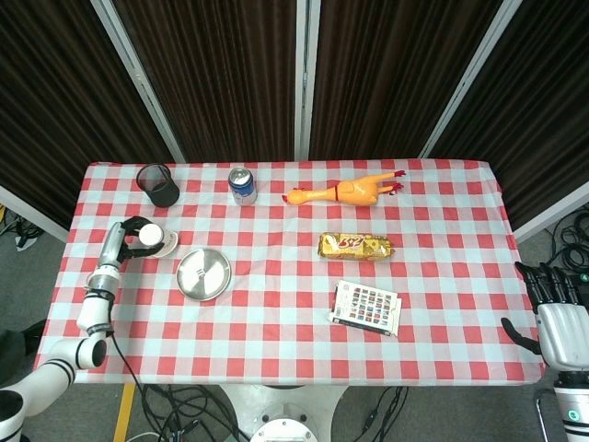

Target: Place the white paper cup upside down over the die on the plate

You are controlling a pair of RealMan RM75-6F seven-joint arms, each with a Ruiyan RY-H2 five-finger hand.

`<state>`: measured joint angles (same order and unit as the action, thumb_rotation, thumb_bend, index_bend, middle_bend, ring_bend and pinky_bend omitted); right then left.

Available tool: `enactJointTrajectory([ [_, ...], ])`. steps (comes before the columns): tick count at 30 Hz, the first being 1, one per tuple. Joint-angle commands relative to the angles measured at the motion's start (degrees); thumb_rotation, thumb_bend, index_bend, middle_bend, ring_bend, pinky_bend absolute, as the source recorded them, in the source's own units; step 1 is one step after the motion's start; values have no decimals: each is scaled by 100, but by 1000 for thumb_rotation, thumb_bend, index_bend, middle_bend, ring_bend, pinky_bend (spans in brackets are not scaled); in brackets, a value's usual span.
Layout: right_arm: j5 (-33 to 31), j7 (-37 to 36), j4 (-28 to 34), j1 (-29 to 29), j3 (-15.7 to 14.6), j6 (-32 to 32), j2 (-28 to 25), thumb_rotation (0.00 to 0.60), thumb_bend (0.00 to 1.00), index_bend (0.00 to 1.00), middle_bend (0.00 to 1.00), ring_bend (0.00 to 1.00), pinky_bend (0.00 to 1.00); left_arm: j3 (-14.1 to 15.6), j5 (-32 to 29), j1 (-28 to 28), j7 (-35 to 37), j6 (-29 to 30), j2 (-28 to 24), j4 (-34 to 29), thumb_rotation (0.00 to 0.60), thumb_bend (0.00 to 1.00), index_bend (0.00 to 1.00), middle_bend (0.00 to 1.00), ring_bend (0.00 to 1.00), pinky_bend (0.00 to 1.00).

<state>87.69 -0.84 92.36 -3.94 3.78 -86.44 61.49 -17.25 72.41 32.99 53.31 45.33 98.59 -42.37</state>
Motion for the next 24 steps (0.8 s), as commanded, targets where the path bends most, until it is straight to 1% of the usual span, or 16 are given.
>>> enactJointTrajectory([
  [1,6,6,3,-15,0,22,0,600,167,7,130,0,0,264,521,-176,-28,614,-430,-818,600,237,515,493,336,343],
  [4,14,5,2,-39,0,54,13,600,168,7,131,0,0,458,820,-249,-132,910,-697,-1453,600,237,515,493,335,341],
  [7,12,-4,-7,-49,-5,76,29,600,168,7,131,0,0,667,1042,-226,-187,937,-834,-1891,600,237,515,493,336,336],
  [10,-2,-23,-21,-36,-11,69,31,600,168,7,131,0,0,822,1141,-151,-293,855,-783,-2014,600,237,515,493,335,335],
  [13,-18,-47,-44,-11,-14,42,26,600,168,7,130,0,0,940,1163,-74,-406,744,-639,-1945,600,238,515,493,335,335],
  [16,-33,-75,-57,5,-13,25,18,600,168,7,131,0,0,977,1118,-17,-509,684,-483,-1795,600,238,515,493,335,323],
  [24,-6,-97,-71,-1,-23,32,27,600,168,7,131,0,0,842,758,45,-1044,666,-52,-1098,600,238,515,493,335,318],
])
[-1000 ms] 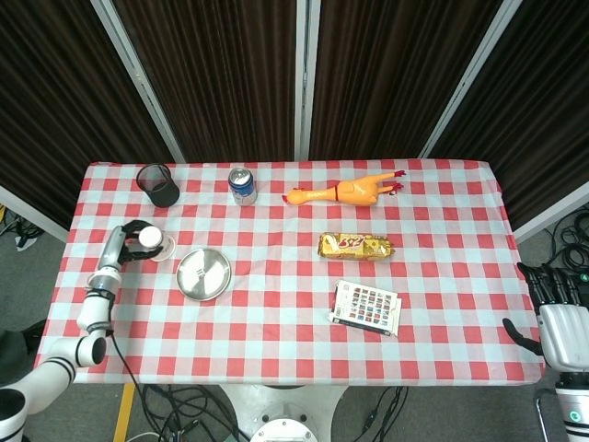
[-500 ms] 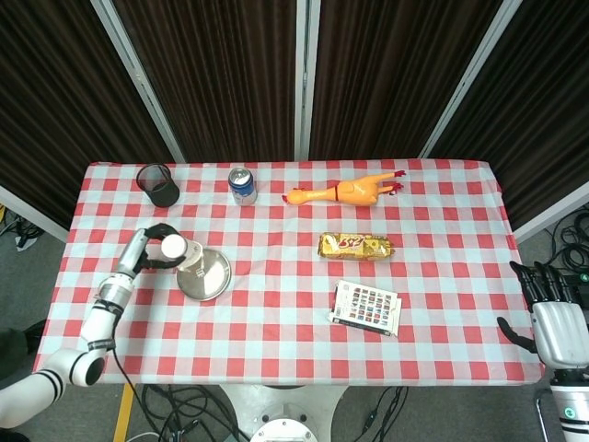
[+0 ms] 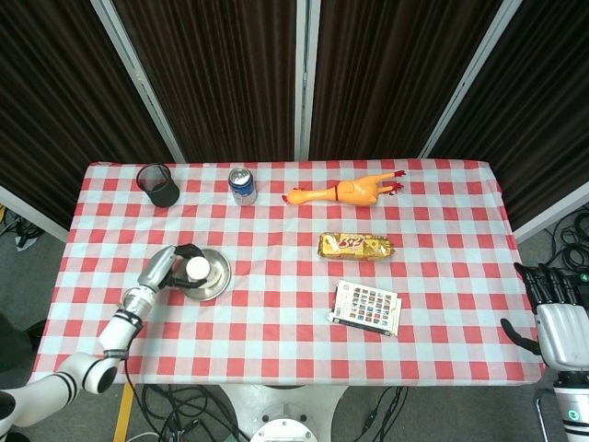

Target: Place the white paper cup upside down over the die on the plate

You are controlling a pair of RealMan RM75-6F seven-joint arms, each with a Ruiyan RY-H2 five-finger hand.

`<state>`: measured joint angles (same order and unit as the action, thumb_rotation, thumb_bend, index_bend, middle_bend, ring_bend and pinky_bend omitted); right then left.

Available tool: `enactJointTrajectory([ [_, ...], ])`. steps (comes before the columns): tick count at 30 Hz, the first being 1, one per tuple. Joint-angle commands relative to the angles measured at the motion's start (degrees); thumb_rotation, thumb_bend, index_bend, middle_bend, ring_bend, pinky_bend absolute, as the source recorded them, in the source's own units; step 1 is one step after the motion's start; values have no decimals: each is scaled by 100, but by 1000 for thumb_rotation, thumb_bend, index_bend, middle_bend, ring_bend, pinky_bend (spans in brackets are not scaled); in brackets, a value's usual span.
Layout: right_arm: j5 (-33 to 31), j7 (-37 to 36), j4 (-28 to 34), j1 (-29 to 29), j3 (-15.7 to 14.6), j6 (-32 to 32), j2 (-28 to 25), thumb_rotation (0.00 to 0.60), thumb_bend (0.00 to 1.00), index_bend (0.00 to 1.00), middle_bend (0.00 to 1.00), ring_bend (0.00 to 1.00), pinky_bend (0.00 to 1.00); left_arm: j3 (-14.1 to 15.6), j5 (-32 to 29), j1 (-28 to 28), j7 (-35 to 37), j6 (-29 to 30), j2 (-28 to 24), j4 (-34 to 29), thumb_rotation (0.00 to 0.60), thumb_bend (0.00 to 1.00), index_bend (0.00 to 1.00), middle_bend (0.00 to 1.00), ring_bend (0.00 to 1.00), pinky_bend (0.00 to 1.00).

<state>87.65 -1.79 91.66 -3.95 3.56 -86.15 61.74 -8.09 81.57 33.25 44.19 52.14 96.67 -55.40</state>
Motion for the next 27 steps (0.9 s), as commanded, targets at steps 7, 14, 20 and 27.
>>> enactJointTrajectory([
  [7,-6,-23,-14,-4,-28,53,12,600,168,7,130,0,0,-235,-487,-51,119,-119,251,350,600,238,515,493,334,318],
  [14,18,-2,3,-23,-29,66,8,600,169,7,130,0,0,93,-32,-85,271,50,2,-270,600,239,515,493,334,318],
  [20,2,-32,7,7,-1,-13,-20,600,169,7,129,0,0,69,-68,-23,181,44,13,-258,600,239,515,492,334,300],
  [27,37,-66,9,24,-15,-44,-26,600,169,7,129,0,0,-276,-616,25,146,-206,174,223,600,242,515,492,334,292],
])
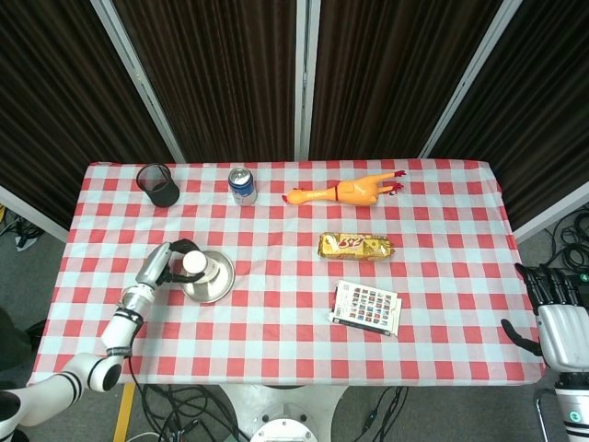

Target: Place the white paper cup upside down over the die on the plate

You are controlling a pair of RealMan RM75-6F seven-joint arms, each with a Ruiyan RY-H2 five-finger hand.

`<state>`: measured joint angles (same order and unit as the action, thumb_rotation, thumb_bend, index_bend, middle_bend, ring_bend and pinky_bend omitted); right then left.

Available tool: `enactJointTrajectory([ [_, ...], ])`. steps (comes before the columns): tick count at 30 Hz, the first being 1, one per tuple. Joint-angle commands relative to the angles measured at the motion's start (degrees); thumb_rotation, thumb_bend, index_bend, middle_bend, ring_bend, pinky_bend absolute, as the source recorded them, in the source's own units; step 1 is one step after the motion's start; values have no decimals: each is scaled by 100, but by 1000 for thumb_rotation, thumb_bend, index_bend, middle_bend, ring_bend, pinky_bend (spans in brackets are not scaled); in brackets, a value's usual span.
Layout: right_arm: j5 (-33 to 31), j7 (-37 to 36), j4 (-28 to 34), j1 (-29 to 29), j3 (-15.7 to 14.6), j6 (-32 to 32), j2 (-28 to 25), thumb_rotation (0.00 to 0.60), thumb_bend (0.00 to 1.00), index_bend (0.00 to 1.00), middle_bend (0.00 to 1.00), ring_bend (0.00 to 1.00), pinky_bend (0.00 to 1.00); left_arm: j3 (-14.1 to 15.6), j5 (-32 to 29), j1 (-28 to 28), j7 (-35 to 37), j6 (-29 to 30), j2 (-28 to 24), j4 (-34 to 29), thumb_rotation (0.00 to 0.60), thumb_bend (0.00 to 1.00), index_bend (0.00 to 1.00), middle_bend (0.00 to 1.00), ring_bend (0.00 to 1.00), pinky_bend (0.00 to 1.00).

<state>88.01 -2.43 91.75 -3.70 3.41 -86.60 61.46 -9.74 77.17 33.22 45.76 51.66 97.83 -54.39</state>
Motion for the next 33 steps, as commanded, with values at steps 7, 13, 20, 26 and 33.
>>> enactJointTrajectory([
  [7,41,-14,-25,0,-18,-6,28,600,169,7,129,0,0,230,318,-35,-46,77,-136,-470,600,241,515,490,333,291],
  [13,24,-31,-22,15,-5,-31,-11,600,169,7,129,0,0,234,293,26,-257,35,-164,-541,600,241,515,486,315,263],
  [20,11,-55,-19,18,-9,-15,-14,600,169,7,129,0,0,-122,-265,26,-325,-114,-57,-98,600,246,515,485,315,263],
  [26,41,-90,-58,-10,-18,23,7,600,169,7,129,0,0,126,43,-37,-340,-51,-203,-527,600,247,515,485,315,263],
  [33,68,-60,-19,-41,0,29,-35,600,169,7,129,0,0,144,71,-8,-567,7,-156,-586,600,243,514,484,315,259],
])
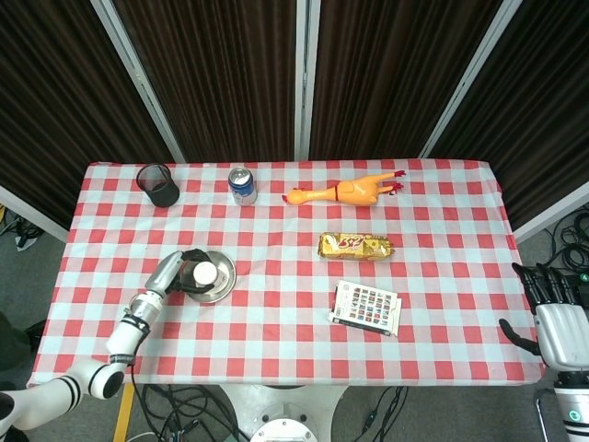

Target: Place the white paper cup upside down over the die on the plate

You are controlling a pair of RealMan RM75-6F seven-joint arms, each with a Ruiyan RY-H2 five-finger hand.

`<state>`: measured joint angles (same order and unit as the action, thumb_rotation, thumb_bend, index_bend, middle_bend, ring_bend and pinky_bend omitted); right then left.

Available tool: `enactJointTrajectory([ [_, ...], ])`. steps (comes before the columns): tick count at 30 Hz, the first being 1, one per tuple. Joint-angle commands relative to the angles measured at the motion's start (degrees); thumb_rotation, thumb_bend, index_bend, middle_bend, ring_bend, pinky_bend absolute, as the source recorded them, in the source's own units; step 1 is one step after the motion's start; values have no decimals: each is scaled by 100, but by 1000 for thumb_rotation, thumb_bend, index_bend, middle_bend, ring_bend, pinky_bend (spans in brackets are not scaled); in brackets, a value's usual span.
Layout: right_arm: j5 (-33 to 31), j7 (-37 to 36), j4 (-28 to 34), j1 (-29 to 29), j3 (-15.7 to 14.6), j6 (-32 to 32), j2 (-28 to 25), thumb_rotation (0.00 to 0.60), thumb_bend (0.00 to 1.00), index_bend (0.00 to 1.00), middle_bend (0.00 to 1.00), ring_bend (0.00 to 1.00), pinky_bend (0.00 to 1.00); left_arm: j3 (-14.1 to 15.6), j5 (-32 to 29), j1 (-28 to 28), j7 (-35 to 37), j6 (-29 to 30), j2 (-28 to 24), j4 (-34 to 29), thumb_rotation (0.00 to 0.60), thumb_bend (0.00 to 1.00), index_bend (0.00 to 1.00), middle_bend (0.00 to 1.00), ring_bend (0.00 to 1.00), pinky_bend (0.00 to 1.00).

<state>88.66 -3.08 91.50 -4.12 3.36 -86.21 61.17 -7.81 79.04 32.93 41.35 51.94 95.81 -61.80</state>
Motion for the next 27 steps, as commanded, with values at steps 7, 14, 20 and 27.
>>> enactJointTrajectory([
  [7,-25,15,17,35,-10,-32,1,600,169,7,129,0,0,-329,-557,-17,-138,-104,184,507,600,245,515,484,315,249],
  [14,0,46,30,26,-15,-32,5,600,169,7,129,0,0,-59,-119,-69,-42,57,47,5,600,245,515,483,315,246],
  [20,-17,51,51,36,2,-59,-24,600,168,7,129,0,0,-229,-409,11,-216,-127,129,319,600,245,515,481,315,245],
  [27,-23,10,8,48,-15,-50,1,600,169,7,129,0,0,-350,-644,-18,-342,-225,137,430,600,246,515,473,290,227],
])
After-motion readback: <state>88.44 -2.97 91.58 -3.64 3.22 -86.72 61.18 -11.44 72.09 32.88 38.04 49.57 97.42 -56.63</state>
